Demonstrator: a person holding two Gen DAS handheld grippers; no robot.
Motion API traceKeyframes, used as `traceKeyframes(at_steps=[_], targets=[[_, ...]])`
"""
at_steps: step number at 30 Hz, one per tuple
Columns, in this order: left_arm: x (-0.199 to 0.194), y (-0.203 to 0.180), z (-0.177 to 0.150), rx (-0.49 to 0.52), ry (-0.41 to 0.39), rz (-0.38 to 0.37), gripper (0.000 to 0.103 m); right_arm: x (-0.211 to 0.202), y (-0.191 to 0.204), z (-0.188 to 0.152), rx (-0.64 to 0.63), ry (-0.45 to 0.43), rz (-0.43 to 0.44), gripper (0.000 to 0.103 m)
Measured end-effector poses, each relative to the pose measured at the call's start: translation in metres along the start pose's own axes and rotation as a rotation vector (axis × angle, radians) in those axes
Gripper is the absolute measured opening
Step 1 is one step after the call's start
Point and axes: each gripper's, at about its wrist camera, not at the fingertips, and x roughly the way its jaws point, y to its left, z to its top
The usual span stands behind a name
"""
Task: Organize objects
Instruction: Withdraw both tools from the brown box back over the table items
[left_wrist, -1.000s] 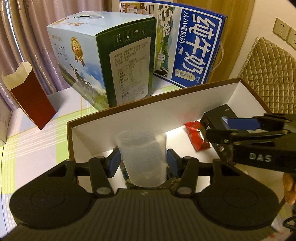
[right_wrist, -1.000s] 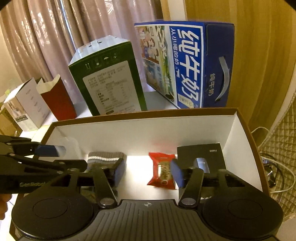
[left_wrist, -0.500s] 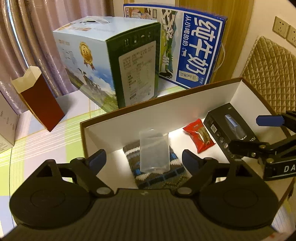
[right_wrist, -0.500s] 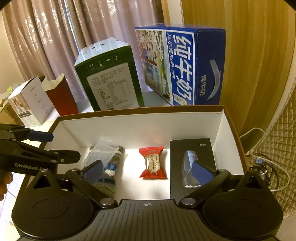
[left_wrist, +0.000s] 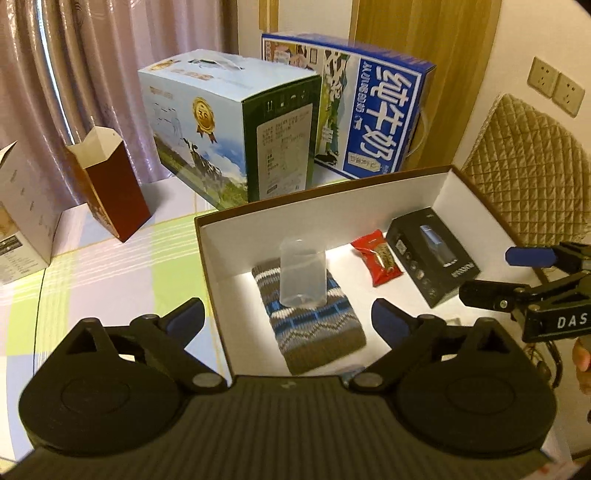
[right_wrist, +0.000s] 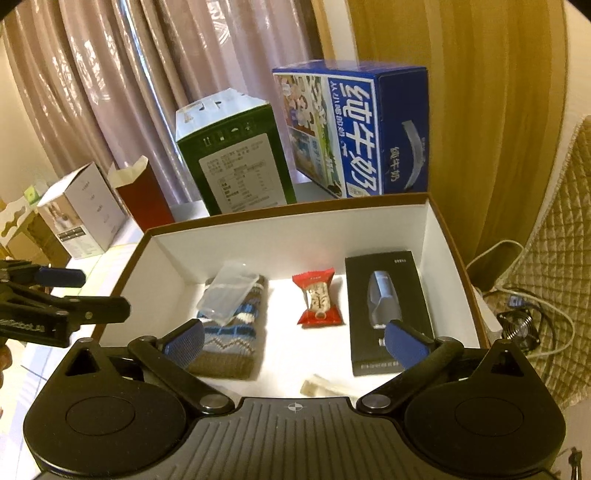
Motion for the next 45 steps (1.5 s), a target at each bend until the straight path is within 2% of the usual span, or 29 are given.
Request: traceKeyframes(at_steps=[5, 18, 29, 45], targets=[[-0.028, -0.004, -0.014, 0.009, -0.018, 0.012, 0.097, -0.023, 0.007, -0.010, 0.012, -0.014, -0.013, 0.101], [-0.089, -0.005, -0.054, -0.043, -0.050, -0.015, 0.097, -0.078, 0.030, -0.037, 0.079, -0.052, 0.019, 0.101], [-0.127, 0.007, -0.099, -0.082, -0.040, -0.017, 0.097, -0.107, 0.051, -0.064, 0.107, -0.061, 0.026, 0.101], [-0.167, 0.041, -0.162, -0.125, -0.012, 0.021, 0.097, -0.118, 0.094, -0.114, 0.101, 0.017, 0.036, 0.101]])
